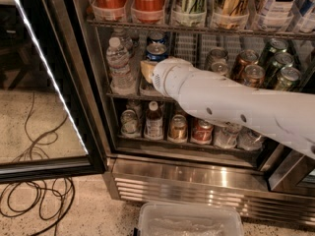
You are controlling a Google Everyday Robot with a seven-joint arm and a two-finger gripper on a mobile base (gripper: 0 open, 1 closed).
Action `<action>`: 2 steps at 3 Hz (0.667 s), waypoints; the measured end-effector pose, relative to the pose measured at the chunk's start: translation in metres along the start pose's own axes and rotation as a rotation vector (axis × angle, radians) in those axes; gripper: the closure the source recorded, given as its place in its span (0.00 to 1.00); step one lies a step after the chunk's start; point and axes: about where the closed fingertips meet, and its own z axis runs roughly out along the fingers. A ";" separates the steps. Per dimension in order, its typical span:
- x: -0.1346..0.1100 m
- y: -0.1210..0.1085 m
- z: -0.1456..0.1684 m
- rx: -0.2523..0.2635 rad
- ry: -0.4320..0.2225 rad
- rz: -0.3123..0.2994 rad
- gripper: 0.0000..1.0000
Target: Pick pepsi can from middle shelf of fridge
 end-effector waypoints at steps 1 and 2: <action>-0.006 0.001 -0.008 0.002 -0.008 -0.015 1.00; -0.010 0.002 -0.017 0.004 -0.014 -0.029 1.00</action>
Offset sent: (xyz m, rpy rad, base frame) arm -0.0301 0.0009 0.0370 -0.0350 -0.0405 -0.0050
